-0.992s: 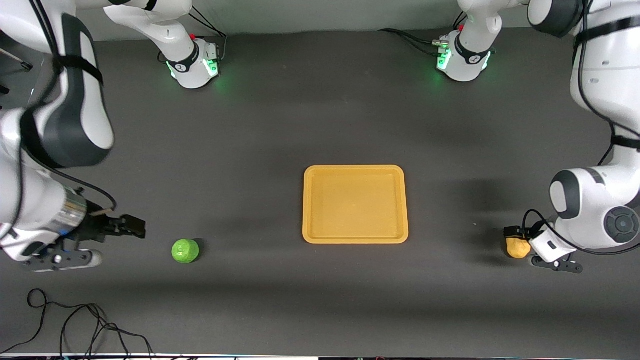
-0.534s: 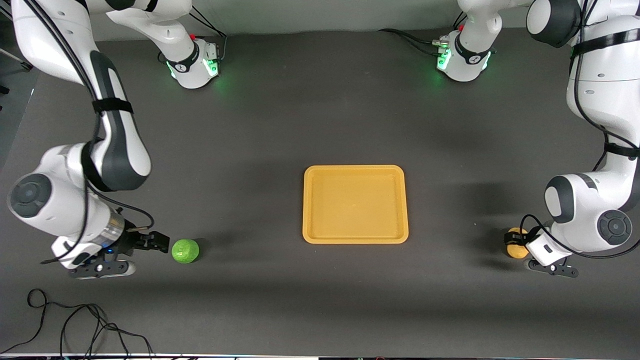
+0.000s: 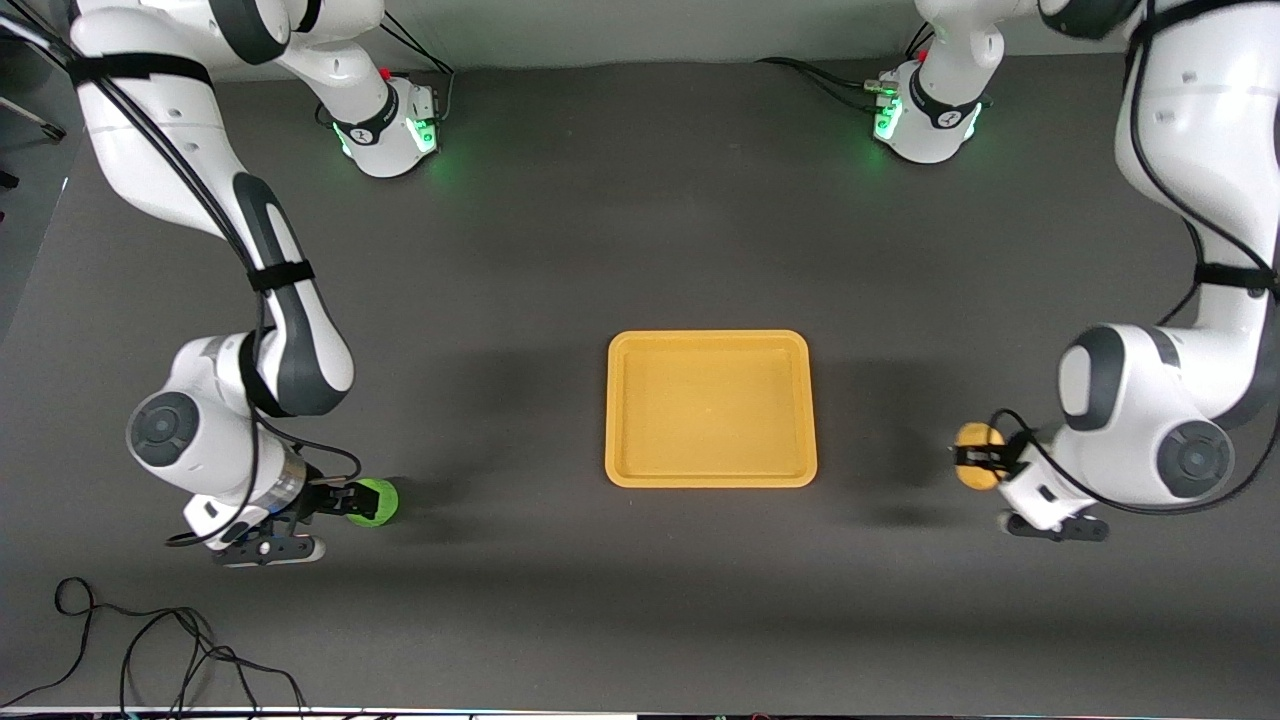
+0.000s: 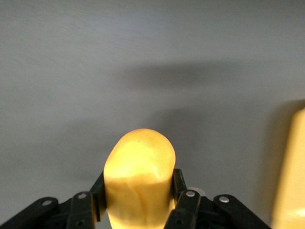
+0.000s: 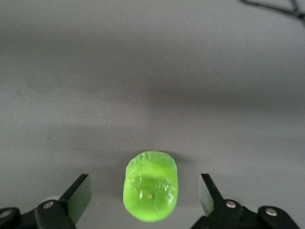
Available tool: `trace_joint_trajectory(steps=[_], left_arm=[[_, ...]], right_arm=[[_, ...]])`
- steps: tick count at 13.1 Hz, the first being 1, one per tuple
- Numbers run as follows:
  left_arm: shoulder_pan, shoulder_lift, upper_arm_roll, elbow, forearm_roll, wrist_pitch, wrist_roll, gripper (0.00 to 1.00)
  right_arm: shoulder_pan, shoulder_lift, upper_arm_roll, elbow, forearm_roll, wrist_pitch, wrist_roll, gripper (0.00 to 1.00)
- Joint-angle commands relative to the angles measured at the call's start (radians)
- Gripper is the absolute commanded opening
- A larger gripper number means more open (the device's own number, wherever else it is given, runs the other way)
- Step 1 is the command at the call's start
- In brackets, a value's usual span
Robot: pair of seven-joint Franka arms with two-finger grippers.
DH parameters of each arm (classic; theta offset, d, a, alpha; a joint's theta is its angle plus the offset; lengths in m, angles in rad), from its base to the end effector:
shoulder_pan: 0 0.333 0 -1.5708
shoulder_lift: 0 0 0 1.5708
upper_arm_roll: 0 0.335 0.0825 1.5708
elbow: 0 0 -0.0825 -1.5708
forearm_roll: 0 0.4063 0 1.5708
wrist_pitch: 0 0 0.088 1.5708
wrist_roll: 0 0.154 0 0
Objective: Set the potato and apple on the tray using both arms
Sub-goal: 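Grasp the apple with the right gripper while the left gripper grasps the potato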
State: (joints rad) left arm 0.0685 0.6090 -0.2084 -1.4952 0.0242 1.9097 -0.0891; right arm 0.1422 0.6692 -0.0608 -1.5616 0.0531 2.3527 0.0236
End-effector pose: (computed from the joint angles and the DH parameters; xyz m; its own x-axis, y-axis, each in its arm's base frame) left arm 0.7041 -0.0783 0.2643 0.9811 -0.0424 -0.1890 -0.0274 -0.9963 0.0810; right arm 0.7471 0.0690 0.2192 0.9917 0.0374 0.1229 0.0385 -0.9992 -0.0072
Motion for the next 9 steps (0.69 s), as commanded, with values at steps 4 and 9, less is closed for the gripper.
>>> trace_joint_trajectory(steps=[4,9], left_arm=[[-0.22,-0.092,-0.005,-0.21,0.003,0.089,-0.279,0.12],[-0.352,-0.041,-0.005,-0.255,0.003,0.269,-0.44,0.13]], right_arm=[[0.005,0.042,-0.002,-0.046,0.044,0.059,-0.014,1.0],[0.0,0.076,-0.002,-0.044,0.044,0.092,-0.014,0.66]])
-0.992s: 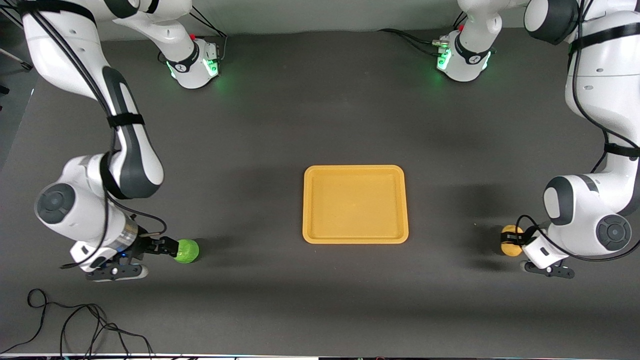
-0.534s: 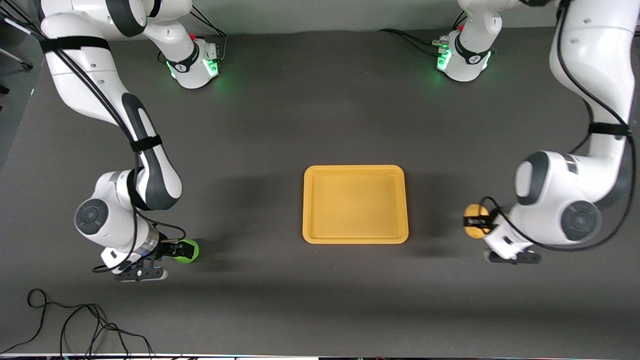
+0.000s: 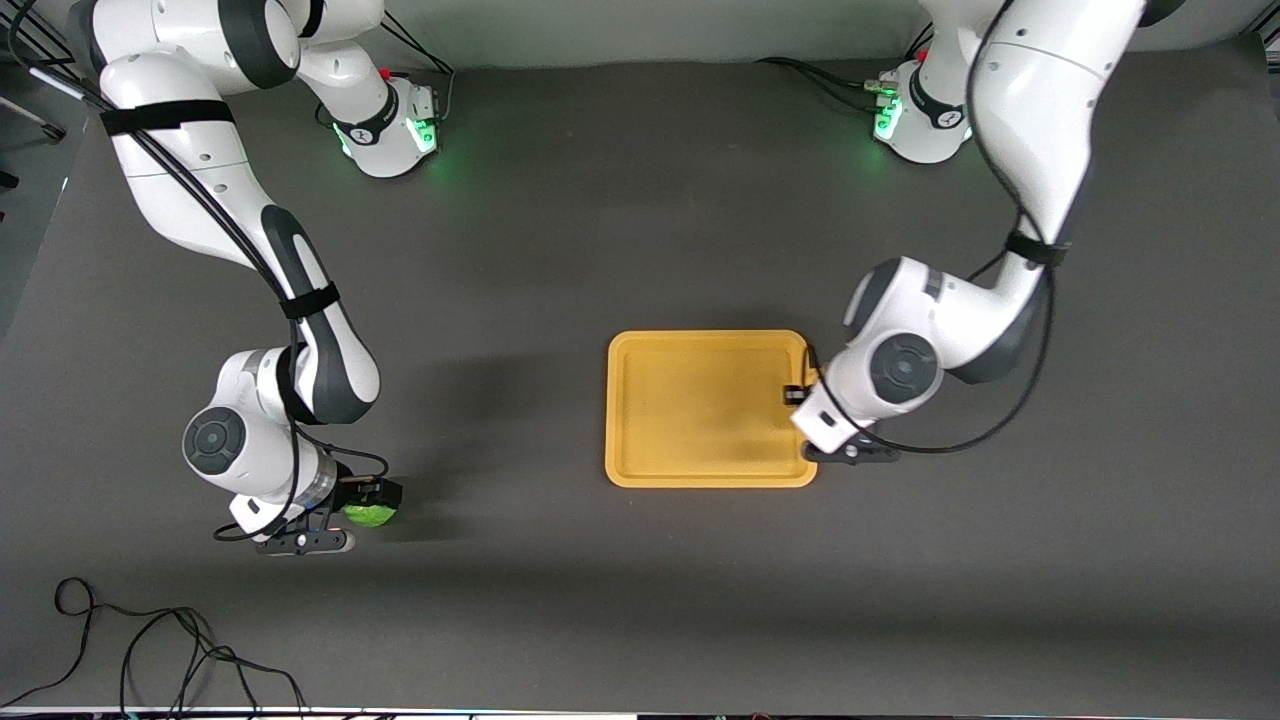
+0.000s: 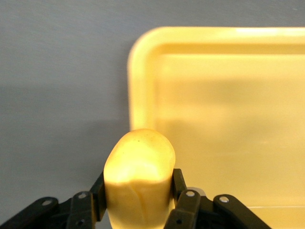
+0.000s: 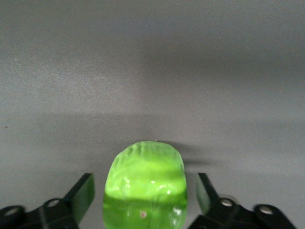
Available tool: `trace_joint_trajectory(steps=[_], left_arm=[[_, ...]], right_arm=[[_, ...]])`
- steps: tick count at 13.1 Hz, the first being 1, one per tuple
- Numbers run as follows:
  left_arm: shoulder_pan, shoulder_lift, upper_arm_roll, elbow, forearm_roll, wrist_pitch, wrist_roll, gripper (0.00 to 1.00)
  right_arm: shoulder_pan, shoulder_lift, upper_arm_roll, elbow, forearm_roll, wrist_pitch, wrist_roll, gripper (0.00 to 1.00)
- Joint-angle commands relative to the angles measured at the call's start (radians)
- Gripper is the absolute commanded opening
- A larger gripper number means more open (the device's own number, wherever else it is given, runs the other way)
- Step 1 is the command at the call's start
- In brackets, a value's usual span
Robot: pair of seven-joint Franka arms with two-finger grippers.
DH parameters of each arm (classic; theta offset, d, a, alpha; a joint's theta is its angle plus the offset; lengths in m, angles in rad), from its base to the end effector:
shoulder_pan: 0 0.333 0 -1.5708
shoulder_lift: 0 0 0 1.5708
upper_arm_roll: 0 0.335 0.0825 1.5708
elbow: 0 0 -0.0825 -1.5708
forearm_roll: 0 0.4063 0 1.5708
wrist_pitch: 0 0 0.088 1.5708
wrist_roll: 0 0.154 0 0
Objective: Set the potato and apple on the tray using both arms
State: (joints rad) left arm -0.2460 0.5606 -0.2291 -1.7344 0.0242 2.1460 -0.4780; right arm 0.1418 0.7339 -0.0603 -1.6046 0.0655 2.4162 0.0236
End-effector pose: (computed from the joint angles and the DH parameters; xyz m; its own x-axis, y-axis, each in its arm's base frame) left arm 0.6027 -0.2990 0.2088 0.9860 0.0115 -0.1664 0.0166 -0.9994 0.0293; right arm 0.7322 0.0665 0.1578 0.9965 0.0273 0.0791 0.0280 -0.9996 -0.0087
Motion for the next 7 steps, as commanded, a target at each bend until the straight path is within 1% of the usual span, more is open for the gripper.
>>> trace_joint_trajectory(steps=[1,2,3,4,6,7], left_arm=[[-0.042,0.01,0.016,-0.023,0.003,0.034,-0.053,0.13],[-0.042,0.021,0.016,-0.025,0.003,0.038,-0.053,0.18],[-0.045,0.028,0.016,-0.027,0.003,0.061,-0.056,0.2],[-0.055,0.039,0.016,-0.027,0.003,0.092,-0.065,0.2],[-0.055,0.059,0.016,-0.027,0.003,0.126,-0.073,0.2],[-0.055,0.062,0.016,-0.027,0.003,0.126,-0.073,0.29]], right_arm=[[0.001,0.012,-0.003,0.0,0.031,0.027,-0.014,0.5],[0.001,0.009,-0.003,0.005,0.031,0.024,-0.016,0.41],[0.001,-0.002,-0.003,0.008,0.031,0.018,-0.016,0.39],[-0.001,-0.014,-0.003,0.011,0.031,0.014,-0.016,0.38],[0.004,-0.082,-0.003,0.012,0.031,-0.029,-0.016,0.38],[0.007,-0.121,-0.003,0.025,0.031,-0.073,-0.014,0.38]])
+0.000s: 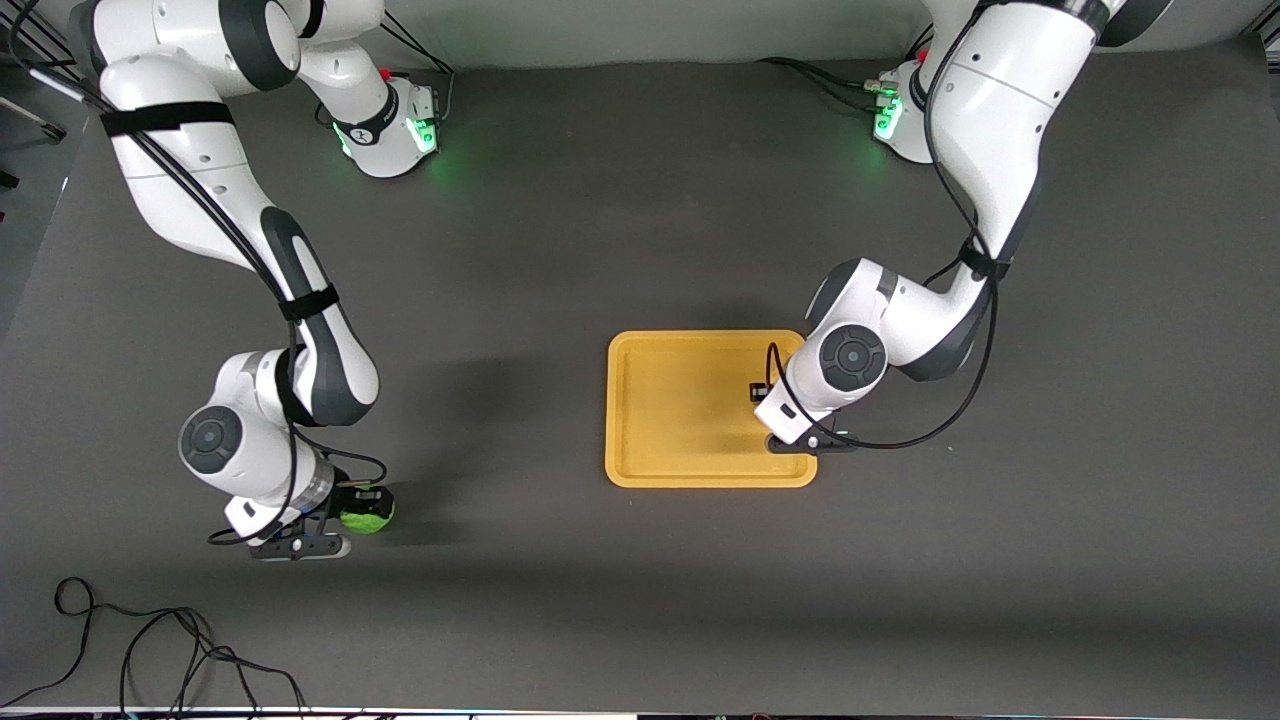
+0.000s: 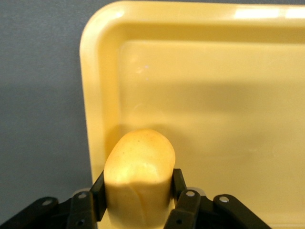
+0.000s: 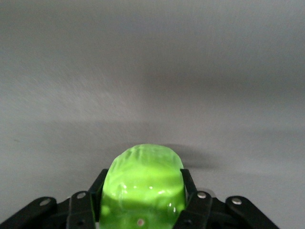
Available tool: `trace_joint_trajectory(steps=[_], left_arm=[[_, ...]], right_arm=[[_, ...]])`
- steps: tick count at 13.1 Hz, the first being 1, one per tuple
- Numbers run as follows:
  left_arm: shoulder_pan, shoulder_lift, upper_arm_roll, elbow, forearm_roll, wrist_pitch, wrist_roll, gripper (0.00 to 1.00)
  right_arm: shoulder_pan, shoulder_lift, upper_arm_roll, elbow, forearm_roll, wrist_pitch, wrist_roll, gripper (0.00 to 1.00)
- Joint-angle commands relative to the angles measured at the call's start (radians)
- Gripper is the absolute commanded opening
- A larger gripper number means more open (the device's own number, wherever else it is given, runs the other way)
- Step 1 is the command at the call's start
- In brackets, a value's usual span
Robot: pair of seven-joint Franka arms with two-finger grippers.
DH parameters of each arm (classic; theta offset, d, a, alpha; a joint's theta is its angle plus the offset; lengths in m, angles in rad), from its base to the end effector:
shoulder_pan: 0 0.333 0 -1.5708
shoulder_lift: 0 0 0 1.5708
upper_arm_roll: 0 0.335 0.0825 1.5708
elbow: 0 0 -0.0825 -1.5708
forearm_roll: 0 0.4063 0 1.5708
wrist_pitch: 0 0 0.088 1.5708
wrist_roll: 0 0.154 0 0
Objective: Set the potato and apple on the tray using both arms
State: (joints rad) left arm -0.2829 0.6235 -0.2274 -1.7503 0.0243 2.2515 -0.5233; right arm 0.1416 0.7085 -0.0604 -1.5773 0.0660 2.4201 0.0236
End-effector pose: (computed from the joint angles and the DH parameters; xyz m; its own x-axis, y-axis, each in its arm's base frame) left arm 0.5929 -0.3229 0.1678 0.9883 0.0273 -0.1499 0.0345 -0.9984 0.0459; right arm 0.7464 0.0684 0.1895 0.9905 0.0270 0.1351 0.0291 -0.9995 -0.0138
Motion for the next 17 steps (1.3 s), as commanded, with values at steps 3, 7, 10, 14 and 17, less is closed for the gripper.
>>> trace_joint_trajectory(steps=[3,7,10,14,17], left_arm=[[-0.016,-0.004,0.014,-0.006,0.003,0.005,-0.026,0.65],[0.001,-0.051,0.014,0.005,0.005,-0.099,-0.006,0.99],[0.085,-0.174,0.017,0.014,0.005,-0.177,0.08,1.0],[0.236,-0.344,0.02,0.002,0.017,-0.306,0.3,1.0],[0.325,-0.522,0.023,-0.096,0.037,-0.325,0.406,1.0]], right_arm=[[0.01,-0.225,-0.004,0.04,0.029,-0.279,-0.014,0.38],[0.009,-0.421,-0.009,0.063,0.021,-0.559,-0.014,0.38],[0.012,-0.538,-0.009,0.024,0.021,-0.693,-0.005,0.38],[0.032,-0.589,-0.006,-0.029,0.021,-0.713,0.022,0.38],[0.175,-0.543,-0.004,-0.009,0.02,-0.649,0.224,0.38]])
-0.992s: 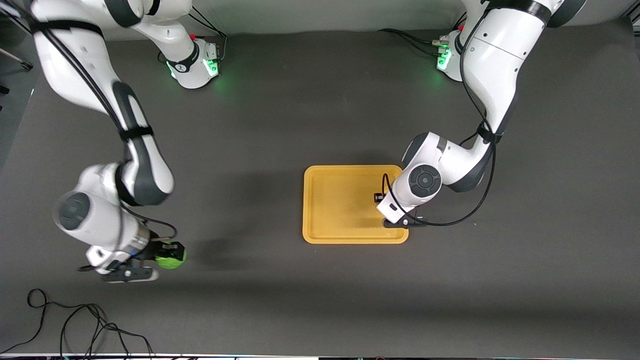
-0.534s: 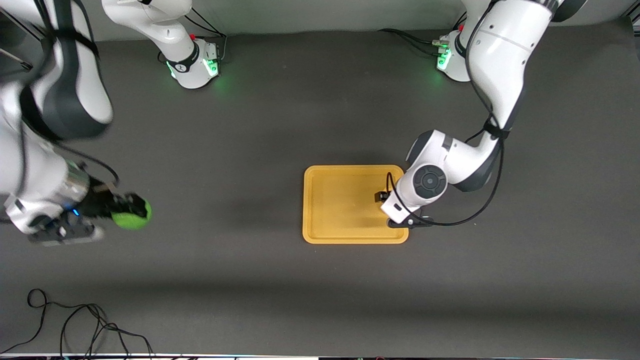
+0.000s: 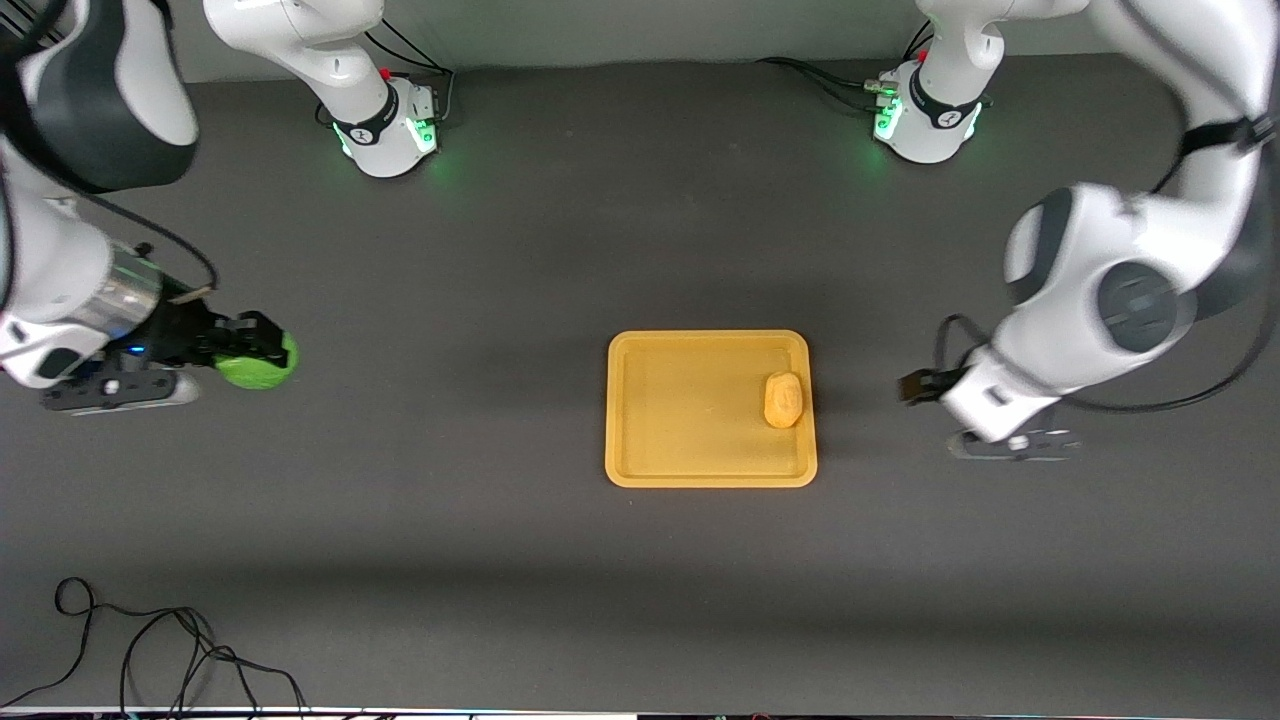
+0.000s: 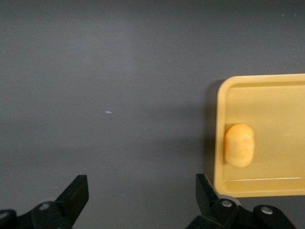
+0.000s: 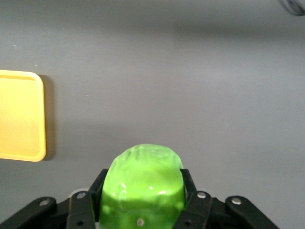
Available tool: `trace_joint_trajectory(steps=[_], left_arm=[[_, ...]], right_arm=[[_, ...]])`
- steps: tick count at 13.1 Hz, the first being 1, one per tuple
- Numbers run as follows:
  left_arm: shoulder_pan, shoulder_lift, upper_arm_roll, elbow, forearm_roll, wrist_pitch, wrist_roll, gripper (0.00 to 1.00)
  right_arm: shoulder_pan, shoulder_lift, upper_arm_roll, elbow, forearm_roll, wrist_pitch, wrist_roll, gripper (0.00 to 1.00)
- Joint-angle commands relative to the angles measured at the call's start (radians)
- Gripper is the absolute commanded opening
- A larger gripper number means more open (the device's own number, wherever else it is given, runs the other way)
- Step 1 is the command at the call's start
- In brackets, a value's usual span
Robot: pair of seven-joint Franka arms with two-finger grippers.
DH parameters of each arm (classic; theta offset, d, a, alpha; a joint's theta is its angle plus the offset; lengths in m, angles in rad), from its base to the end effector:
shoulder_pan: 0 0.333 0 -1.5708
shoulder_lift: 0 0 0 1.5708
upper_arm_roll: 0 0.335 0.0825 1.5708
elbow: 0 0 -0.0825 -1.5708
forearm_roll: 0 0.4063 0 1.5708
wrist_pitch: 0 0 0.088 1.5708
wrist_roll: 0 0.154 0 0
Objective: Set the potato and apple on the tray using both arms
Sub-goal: 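Release the potato on the tray while the right gripper lifts the apple, then move the apple with the right gripper onto the tray beside the potato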
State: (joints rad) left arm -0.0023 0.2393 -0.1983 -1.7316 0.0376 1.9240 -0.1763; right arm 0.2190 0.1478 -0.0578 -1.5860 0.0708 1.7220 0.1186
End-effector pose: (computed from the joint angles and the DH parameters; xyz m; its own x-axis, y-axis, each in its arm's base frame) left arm 0.6355 -0.1179 0.4014 0.9985 -0.0336 -0.0434 -0.0334 -0.9994 0.0045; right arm 0.6213 0.1130 0.5130 0.9993 0.0327 -0.0190 0.0315 -0.9977 -0.0595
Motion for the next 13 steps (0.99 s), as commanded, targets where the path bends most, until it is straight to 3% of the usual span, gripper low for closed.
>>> trace_joint_trajectory(steps=[1,4,8,10,13], left_arm=[[0.071,-0.2,-0.004,-0.149,0.022,-0.005,0.14,1.0],[0.12,-0.296,-0.004,-0.169,0.022,-0.065,0.17,1.0],[0.12,-0.31,0.017,-0.137,0.015,-0.082,0.153,1.0],[0.126,-0.31,0.043,-0.105,0.015,-0.096,0.208,1.0],[0.125,-0.302,0.086,-0.069,-0.001,-0.099,0.328,1.0]], right_arm=[[0.162,0.069,-0.007,0.044,0.014,0.072,0.216,0.38],[0.348,0.301,-0.007,0.309,0.011,0.073,0.503,0.38],[0.529,0.557,-0.007,0.605,0.004,0.074,0.765,0.38],[0.592,0.624,-0.008,0.658,0.003,0.105,0.828,0.37],[0.638,0.728,-0.01,0.655,-0.06,0.209,0.857,0.37]])
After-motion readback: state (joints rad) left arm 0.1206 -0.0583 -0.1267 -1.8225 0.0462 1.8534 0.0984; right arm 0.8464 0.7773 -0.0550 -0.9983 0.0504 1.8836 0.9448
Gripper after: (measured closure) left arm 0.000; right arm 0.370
